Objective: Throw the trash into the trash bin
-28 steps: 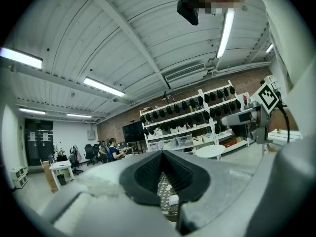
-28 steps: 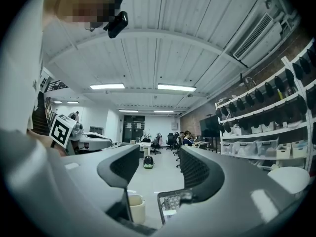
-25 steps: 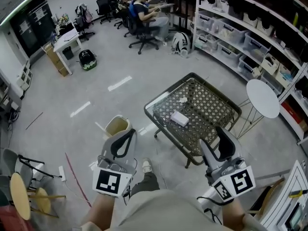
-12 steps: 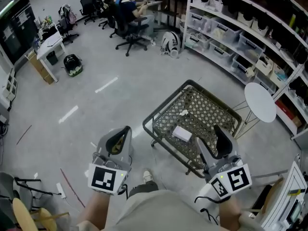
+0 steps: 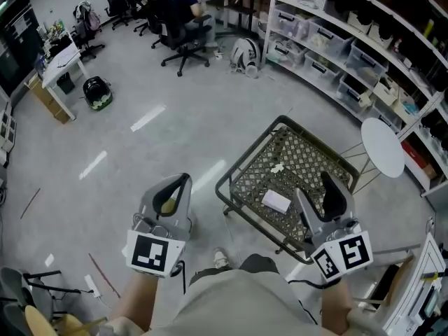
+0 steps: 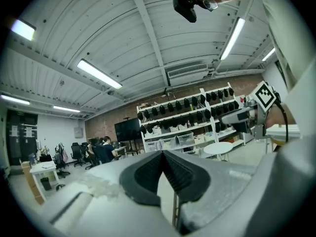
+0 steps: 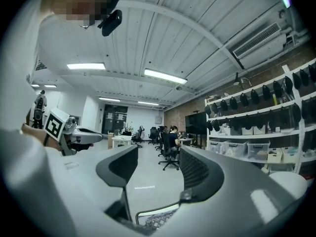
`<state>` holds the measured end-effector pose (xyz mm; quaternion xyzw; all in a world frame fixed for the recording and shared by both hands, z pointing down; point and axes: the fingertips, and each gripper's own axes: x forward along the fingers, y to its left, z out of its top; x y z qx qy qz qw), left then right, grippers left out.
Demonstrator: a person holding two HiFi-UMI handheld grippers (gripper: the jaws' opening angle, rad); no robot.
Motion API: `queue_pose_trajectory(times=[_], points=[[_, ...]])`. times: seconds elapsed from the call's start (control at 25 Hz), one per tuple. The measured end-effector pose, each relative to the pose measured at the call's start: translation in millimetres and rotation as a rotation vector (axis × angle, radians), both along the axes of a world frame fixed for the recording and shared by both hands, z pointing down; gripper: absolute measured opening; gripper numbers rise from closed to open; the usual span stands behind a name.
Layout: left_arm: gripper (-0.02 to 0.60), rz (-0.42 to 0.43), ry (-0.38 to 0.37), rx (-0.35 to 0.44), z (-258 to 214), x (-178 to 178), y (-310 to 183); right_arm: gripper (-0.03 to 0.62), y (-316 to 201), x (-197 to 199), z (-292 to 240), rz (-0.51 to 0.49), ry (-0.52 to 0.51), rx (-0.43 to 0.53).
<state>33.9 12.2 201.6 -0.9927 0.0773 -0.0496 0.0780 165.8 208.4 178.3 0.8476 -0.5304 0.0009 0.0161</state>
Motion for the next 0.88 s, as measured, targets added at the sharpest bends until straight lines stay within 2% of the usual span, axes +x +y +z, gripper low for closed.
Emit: queue_pose_trajectory(times=[0.32, 0.6, 0.72, 0.88], points=[[0.002, -0.004, -0.014, -0.019, 4, 30, -23, 0.268, -24, 36, 6, 0.000, -0.014, -0.035], [0.002, -0.020, -0.037, -0.035, 18, 63, -36, 0.268, -39, 83, 28, -0.006, -0.039, -0.064], [0.002, -0.027, -0.055, -0.065, 29, 87, -36, 0.268, -45, 109, 47, -0.009, -0.053, -0.091], [0.002, 0.006, -0.076, -0.069, 46, 129, -32, 0.268, -51, 150, 85, -0.004, -0.087, -0.135]])
